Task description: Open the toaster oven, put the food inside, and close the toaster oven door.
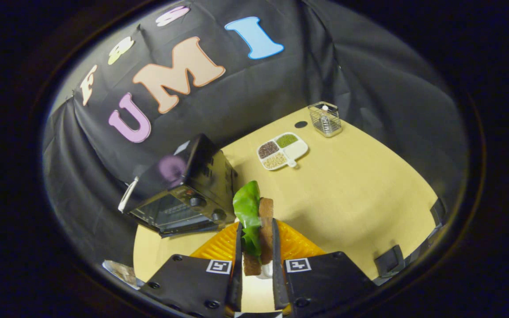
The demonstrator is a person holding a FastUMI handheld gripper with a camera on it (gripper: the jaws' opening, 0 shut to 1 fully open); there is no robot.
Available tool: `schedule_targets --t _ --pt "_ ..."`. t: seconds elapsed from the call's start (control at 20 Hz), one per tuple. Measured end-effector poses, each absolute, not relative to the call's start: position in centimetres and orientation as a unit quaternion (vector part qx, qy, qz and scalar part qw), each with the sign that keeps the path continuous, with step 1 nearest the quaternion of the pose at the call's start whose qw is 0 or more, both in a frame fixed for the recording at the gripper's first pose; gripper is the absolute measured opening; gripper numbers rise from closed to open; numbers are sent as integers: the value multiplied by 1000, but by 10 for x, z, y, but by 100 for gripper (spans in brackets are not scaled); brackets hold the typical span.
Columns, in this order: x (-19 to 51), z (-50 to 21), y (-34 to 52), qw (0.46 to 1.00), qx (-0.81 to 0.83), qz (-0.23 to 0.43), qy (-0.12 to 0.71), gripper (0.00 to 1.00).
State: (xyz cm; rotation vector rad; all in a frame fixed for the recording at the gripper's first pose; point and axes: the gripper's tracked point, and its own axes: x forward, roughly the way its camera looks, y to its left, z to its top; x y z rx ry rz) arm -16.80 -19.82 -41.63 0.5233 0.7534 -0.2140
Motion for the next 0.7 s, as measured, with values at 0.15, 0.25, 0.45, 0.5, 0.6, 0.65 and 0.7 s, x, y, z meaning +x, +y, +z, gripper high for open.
schedule_targets --t 0.15,0.25,0.45,0.5,0.6,0.65,0.7 --pt "-156 -409 -162 883 287 -87 361 30" --pt "-146 -410 -133 876 308 -73 364 30" --pt "-133 -424 -69 857 343 -48 381 30" --pt "-131 -428 -54 852 352 -44 385 30" --pt "-125 -437 -28 841 369 -38 393 30" --pt "-122 -441 -18 837 378 -37 394 30" --pt "-118 -445 -7 832 389 -37 394 30"
